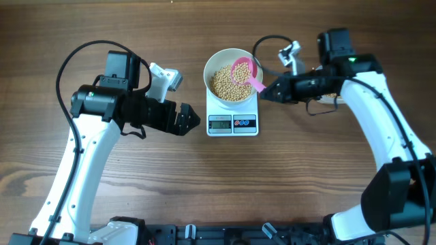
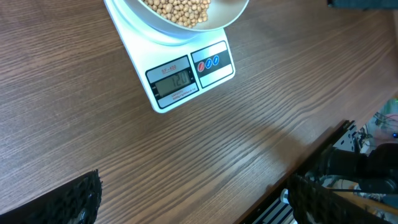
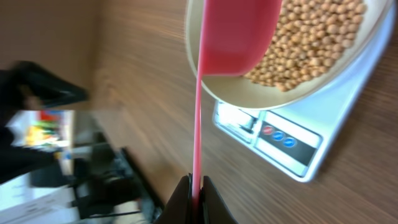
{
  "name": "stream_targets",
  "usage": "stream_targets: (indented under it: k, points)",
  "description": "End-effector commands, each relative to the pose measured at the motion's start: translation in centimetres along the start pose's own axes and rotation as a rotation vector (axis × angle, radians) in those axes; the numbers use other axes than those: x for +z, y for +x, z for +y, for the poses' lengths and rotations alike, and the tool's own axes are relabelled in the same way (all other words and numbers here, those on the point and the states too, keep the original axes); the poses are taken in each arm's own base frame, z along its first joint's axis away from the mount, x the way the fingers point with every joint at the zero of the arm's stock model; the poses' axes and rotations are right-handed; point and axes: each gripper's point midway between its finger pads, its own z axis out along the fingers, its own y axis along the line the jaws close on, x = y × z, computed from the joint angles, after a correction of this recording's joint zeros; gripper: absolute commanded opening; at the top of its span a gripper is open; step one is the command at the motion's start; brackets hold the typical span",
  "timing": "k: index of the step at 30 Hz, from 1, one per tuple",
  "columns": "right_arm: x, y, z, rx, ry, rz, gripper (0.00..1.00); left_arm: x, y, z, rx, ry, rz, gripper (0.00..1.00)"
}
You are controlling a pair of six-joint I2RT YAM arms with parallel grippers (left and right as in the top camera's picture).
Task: Scoop item into bowl and weigh 150g on scale
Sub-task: 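Carry the filled pink scoop left over the white bowl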
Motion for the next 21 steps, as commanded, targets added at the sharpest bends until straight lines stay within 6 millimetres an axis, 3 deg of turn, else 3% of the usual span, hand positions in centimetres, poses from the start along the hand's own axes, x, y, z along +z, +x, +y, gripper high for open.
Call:
stream_targets:
  k: [1, 8, 21]
  points:
    - [-1.4, -1.7, 0.8, -0.086, 0.204, -0.072, 0.04, -0.1, 0.1, -0.6, 0.005, 0.02, -0.005, 1.0]
    - [-1.8, -4.0, 2.4, -0.211, 0.313, -0.133, 0.04, -0.1, 0.1, -0.6, 0.005, 0.02, -0.005, 1.0]
    - [-1.0, -3.9, 2.2, -0.337, 0.434, -0.112, 0.04, -0.1, 0.1, -0.6, 0.005, 0.02, -0.005, 1.0]
